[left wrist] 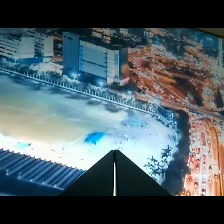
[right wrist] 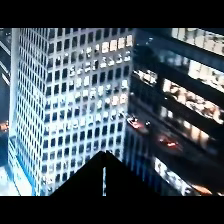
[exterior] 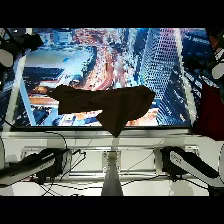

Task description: Fold the clothes and pants, and hang the long-sleeved shirts on hangers.

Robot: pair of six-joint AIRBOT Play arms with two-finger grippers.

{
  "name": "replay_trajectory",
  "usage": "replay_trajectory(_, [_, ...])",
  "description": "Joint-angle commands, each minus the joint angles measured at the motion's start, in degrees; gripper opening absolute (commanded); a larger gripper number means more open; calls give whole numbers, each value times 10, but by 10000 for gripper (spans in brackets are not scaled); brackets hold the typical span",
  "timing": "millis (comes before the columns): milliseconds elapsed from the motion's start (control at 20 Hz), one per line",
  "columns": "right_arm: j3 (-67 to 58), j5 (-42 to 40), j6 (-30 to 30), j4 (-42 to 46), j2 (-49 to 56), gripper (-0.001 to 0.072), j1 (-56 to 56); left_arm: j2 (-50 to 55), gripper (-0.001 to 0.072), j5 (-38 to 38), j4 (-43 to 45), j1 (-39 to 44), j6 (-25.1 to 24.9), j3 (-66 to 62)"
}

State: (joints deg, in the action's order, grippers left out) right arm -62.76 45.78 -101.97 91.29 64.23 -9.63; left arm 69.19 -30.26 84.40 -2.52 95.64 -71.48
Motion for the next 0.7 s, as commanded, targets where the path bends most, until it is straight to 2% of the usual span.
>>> replay_trajectory(0, [0,-2,0,-3,0,17,0,0,12,0,0,-1,0,0])
replay_trajectory(200, [0,54,4,-98,0,16,0,0,12,0,0,-1,0,0])
replay_trajectory(300, [0,103,73,-154,0,16,1,0,12,0,0,-1,0,0])
replay_trajectory(450, [11,206,236,-232,1,17,32,0,12,0,0,-1,0,0])
replay_trajectory(550, [38,265,287,-267,1,17,76,0,12,0,0,-1,0,0])
replay_trajectory(650, [87,289,310,-272,1,16,133,0,12,0,0,-1,0,0])
